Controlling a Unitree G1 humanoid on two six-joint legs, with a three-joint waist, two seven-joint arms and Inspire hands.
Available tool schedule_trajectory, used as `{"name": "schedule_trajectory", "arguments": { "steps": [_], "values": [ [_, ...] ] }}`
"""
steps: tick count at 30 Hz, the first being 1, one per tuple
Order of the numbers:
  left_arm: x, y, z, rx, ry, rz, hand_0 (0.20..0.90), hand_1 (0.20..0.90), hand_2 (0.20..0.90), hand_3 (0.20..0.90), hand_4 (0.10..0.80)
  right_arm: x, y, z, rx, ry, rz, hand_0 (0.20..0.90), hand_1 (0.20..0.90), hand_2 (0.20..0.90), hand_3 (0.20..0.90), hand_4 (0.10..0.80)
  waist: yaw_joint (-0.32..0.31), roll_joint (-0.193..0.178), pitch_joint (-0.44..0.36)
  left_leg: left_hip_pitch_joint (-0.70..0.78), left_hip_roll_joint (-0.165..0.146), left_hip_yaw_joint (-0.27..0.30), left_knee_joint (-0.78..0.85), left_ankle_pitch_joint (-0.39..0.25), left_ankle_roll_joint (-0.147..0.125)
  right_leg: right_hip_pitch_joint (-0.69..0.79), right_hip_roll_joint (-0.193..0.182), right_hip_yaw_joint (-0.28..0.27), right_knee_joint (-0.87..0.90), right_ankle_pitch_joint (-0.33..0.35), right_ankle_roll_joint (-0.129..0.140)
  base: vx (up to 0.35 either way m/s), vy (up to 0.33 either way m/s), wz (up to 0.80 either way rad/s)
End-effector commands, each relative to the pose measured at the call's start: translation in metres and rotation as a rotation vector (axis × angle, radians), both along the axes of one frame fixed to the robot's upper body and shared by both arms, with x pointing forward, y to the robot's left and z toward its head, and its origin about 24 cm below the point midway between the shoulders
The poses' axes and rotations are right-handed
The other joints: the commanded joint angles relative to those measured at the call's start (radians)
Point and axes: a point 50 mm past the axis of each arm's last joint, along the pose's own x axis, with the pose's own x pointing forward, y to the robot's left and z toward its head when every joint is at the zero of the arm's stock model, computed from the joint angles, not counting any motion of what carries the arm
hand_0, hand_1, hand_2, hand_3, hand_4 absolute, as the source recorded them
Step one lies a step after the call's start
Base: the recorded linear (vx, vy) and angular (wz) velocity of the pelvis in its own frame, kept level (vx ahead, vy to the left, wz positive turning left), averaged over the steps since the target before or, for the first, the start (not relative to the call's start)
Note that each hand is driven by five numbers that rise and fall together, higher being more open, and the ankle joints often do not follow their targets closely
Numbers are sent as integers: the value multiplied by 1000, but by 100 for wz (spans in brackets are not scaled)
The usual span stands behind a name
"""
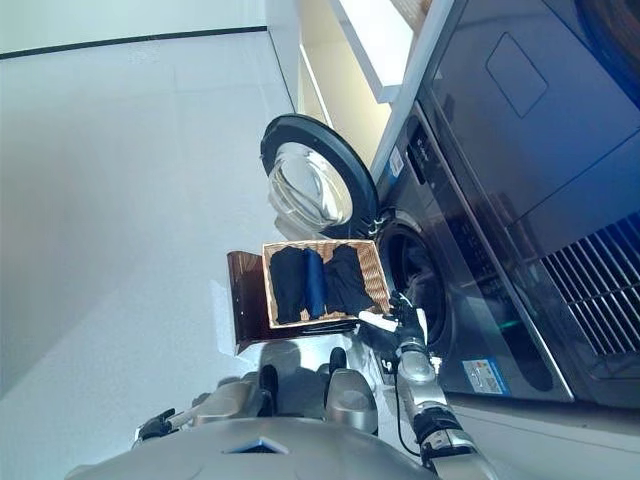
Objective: Pick up the clothes and place them into the washing machine
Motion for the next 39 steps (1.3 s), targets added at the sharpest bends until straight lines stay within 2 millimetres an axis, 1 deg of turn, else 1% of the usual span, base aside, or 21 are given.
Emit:
{"name": "schedule_trajectory", "arguments": {
  "steps": [1, 3, 4, 6, 9, 10, 11, 12, 13, 14, 15, 16, 17, 18, 19, 20, 23, 29, 32, 35, 39],
  "values": [
    [21, 14, 6, 50, -48, -7, 900, 900, 900, 900, 800, 54, 0, 41, -86, -232, 77, 900, 900, 900, 900, 800, 5, 4, 1, -3, 6, -11, 4, -7, -56, -18, 7, 14, 28, 3, 22, -25, -102, 4],
    [39, 4, 5, 32, -96, -55, 900, 900, 900, 900, 800, 58, -1, 43, -92, -235, 66, 900, 900, 900, 900, 800, -2, 7, 19, -38, 14, -16, 21, 0, -65, -39, 6, -1, 39, 0, 15, -76, -105, 10],
    [39, 3, 5, 32, -96, -55, 900, 900, 900, 900, 800, 58, -1, 43, -92, -235, 66, 900, 900, 900, 900, 800, -3, 7, 18, -40, 14, -16, 22, 0, -65, -40, 5, -1, 39, -1, 15, -73, -82, 23],
    [50, -2, 5, 23, -127, -88, 900, 900, 900, 900, 800, 60, -4, 46, -94, -246, 55, 900, 900, 900, 900, 800, -9, 13, 27, -63, 19, -21, 39, 1, -69, -63, 5, -11, 62, -10, 9, -36, -75, 16],
    [63, -5, 7, 20, -166, -136, 900, 900, 900, 900, 800, 61, -9, 47, -136, -238, 66, 900, 900, 900, 900, 800, -15, 21, 38, -87, 33, -33, 72, -3, -78, -85, 15, -12, 111, -41, -8, -13, -135, 13],
    [66, -4, 8, 24, -177, -140, 900, 900, 900, 900, 800, 61, -10, 47, -143, -236, 71, 900, 900, 900, 900, 800, -17, 18, 40, -104, 39, -35, 112, -16, -84, -86, 20, -10, 121, -55, -14, -8, -190, 22],
    [68, -4, 9, 23, -189, -149, 900, 900, 900, 900, 800, 60, -12, 48, -153, -239, 74, 900, 900, 900, 900, 800, -20, 13, 46, -138, 44, -37, 202, -35, -87, -80, 23, -2, 122, -66, -26, -16, -189, 30],
    [69, -5, 9, 17, -207, -147, 900, 900, 900, 900, 800, 59, -16, 48, -167, -233, 79, 900, 900, 900, 900, 800, -15, 11, 61, -178, 44, -52, 328, -36, -95, -72, 32, 5, 134, -73, -43, -47, -167, 22],
    [72, -7, 9, 8, -224, -135, 900, 900, 900, 900, 800, 59, -18, 47, -187, -224, 88, 900, 900, 900, 900, 800, -3, 15, 80, -203, 41, -77, 376, -10, -103, -67, 39, 4, 150, -80, -54, -78, -90, 11],
    [76, -6, 11, 17, -237, -126, 900, 900, 900, 900, 800, 64, -23, 48, -222, -216, 82, 900, 900, 900, 900, 800, 7, 31, 92, -231, 49, -98, 279, 18, -104, -70, 48, -2, 148, -96, -50, -70, -9, 10],
    [77, -8, 10, 16, -238, -127, 900, 900, 900, 900, 800, 68, -26, 49, -233, -213, 73, 900, 900, 900, 900, 800, 9, 34, 100, -262, 42, -120, 247, 35, -105, -75, 46, -5, 156, -92, -48, -15, 48, 9],
    [78, -8, 10, 15, -236, -128, 900, 900, 900, 900, 800, 70, -27, 50, -239, -208, 65, 900, 900, 900, 900, 800, 12, 38, 98, -286, 45, -135, 223, 58, -108, -87, 45, -2, 169, -86, -46, 47, 76, 5],
    [77, -6, 10, 18, -228, -139, 900, 900, 900, 900, 800, 71, -31, 50, -250, -202, 51, 900, 900, 900, 900, 800, 6, 39, 93, -295, 61, -123, 220, 62, -107, -102, 34, 0, 183, -90, -44, 81, 105, -2],
    [75, -6, 10, 19, -224, -134, 900, 900, 900, 900, 800, 74, -30, 50, -254, -198, 49, 900, 900, 900, 900, 800, 4, 48, 87, -274, 61, -115, 197, 61, -103, -114, 35, 4, 186, -93, -44, 60, 78, 2],
    [75, -6, 10, 19, -224, -134, 900, 900, 900, 900, 800, 74, -30, 51, -255, -199, 49, 900, 900, 900, 900, 800, 5, 48, 88, -272, 61, -113, 196, 61, -103, -114, 36, 6, 186, -94, -44, -24, 166, -5],
    [80, -5, 12, 31, -244, -130, 900, 900, 900, 900, 800, 91, -28, 58, -286, -213, 49, 900, 900, 900, 900, 800, 12, 64, 98, -266, 57, -95, 141, 71, -94, -159, 31, 32, 184, -78, -41, -107, 167, -20],
    [92, 2, 18, 66, -301, -96, 900, 900, 900, 900, 800, 116, -24, 77, -310, -269, 40, 900, 900, 900, 900, 800, 31, 64, 114, -304, 58, -46, 112, 86, -86, -234, 31, 61, 165, -40, -36, -105, 144, -52],
    [96, 1, 19, 63, -316, -88, 900, 900, 900, 900, 800, 126, -32, 85, -333, -268, 15, 900, 900, 900, 900, 800, 42, 72, 140, -345, 45, -54, 111, 98, -84, -267, 20, 55, 163, -30, -37, -34, 27, -3],
    [94, 1, 18, 60, -315, -76, 900, 900, 900, 900, 800, 136, -32, 92, -358, -271, 33, 900, 900, 900, 900, 800, 54, 70, 153, -377, 53, -38, 93, 113, -89, -306, 16, 45, 138, -5, -27, -67, 16, 4],
    [93, -3, 17, 48, -316, -74, 900, 900, 900, 900, 800, 149, -33, 103, -428, -268, 66, 900, 900, 900, 900, 800, 70, 67, 157, -405, 64, -15, 86, 116, -92, -342, 9, 42, 119, 12, -15, -23, 7, -17],
    [100, -12, 16, 26, -327, -105, 900, 900, 900, 900, 800, 164, -45, 122, -493, -281, 34, 900, 900, 900, 900, 800, 78, 89, 194, -442, 61, -29, 132, 107, -94, -364, 2, 30, 154, 1, -19, -10, -11, -8]
  ]
}}
